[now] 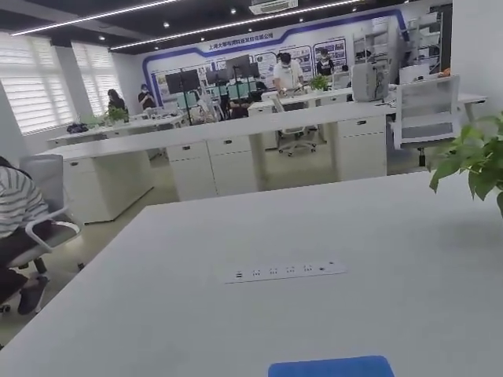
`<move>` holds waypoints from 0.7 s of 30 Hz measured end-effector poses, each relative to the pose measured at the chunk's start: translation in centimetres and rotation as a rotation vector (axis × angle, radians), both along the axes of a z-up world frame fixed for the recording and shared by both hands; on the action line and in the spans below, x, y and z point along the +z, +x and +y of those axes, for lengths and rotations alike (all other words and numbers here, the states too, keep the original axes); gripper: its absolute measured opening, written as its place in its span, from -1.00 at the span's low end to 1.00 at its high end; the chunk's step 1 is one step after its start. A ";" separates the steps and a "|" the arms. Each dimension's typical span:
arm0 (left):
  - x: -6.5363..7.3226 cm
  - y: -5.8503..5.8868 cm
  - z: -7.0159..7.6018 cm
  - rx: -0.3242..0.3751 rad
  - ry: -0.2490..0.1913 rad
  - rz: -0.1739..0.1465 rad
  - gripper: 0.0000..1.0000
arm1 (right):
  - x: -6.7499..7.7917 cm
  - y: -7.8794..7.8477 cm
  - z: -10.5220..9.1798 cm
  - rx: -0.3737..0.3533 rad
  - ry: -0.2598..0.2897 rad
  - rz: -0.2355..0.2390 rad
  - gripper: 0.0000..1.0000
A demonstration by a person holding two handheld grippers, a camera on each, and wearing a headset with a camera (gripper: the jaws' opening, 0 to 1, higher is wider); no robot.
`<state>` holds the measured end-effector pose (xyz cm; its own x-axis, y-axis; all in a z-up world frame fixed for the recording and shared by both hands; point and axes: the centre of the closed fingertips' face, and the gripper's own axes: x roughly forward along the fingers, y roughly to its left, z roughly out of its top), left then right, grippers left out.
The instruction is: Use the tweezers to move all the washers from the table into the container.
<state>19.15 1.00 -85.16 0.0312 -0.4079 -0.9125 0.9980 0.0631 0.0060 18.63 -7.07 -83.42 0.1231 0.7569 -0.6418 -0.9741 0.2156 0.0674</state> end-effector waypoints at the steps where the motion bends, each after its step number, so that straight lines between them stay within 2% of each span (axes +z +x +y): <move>1: -0.2 0.0 0.1 -0.002 0.006 0.005 -1.00 | 0.5 0.1 -1.0 -0.044 0.009 -0.004 -0.53; 3: -0.6 -0.1 0.3 -0.016 0.031 0.005 -1.00 | 1.4 0.0 -2.8 -0.092 0.014 -0.014 -0.45; 5: -1.0 -0.1 0.7 -0.036 0.061 0.002 -1.00 | 2.5 0.2 -4.0 -0.149 0.044 -0.035 -0.44; 6: -1.2 -0.2 0.8 -0.042 0.069 0.001 -1.00 | 2.9 0.4 -4.7 -0.181 0.039 -0.025 -0.45; 7: -1.5 -0.1 0.9 -0.044 0.080 0.002 -1.00 | 4.2 1.2 -5.1 -0.219 0.086 -0.069 -0.43; 9: -1.7 -0.1 1.0 -0.046 0.091 0.008 -1.00 | 5.7 2.2 -6.3 -0.312 0.134 -0.094 -0.34; 10: -1.8 -0.1 1.1 -0.050 0.098 0.009 -1.00 | 6.6 2.8 -6.8 -0.368 0.179 -0.112 -0.29; 12: -1.9 0.0 1.2 -0.055 0.111 0.009 -1.00 | 7.9 3.3 -7.3 -0.424 0.261 -0.140 -0.19; 13: -2.0 0.0 1.3 -0.053 0.114 0.011 -1.00 | 8.3 3.3 -7.4 -0.439 0.298 -0.151 -0.17; 15: -2.2 0.0 1.5 -0.048 0.132 0.013 -1.00 | 9.1 3.1 -7.4 -0.483 0.387 -0.133 -0.10; 17: -2.3 -0.2 1.9 -0.057 0.154 0.012 -1.00 | 9.3 2.9 -7.6 -0.504 0.404 -0.124 0.00; 21: -2.7 -0.3 2.4 -0.051 0.187 0.028 -1.00 | 9.6 3.2 -7.7 -0.516 0.400 -0.187 0.04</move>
<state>18.84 3.42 -87.84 -0.0120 -0.2314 -0.9728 0.9998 0.0128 -0.0154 21.82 -14.74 -73.77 0.6139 0.7464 -0.2568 -0.7564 0.6493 0.0790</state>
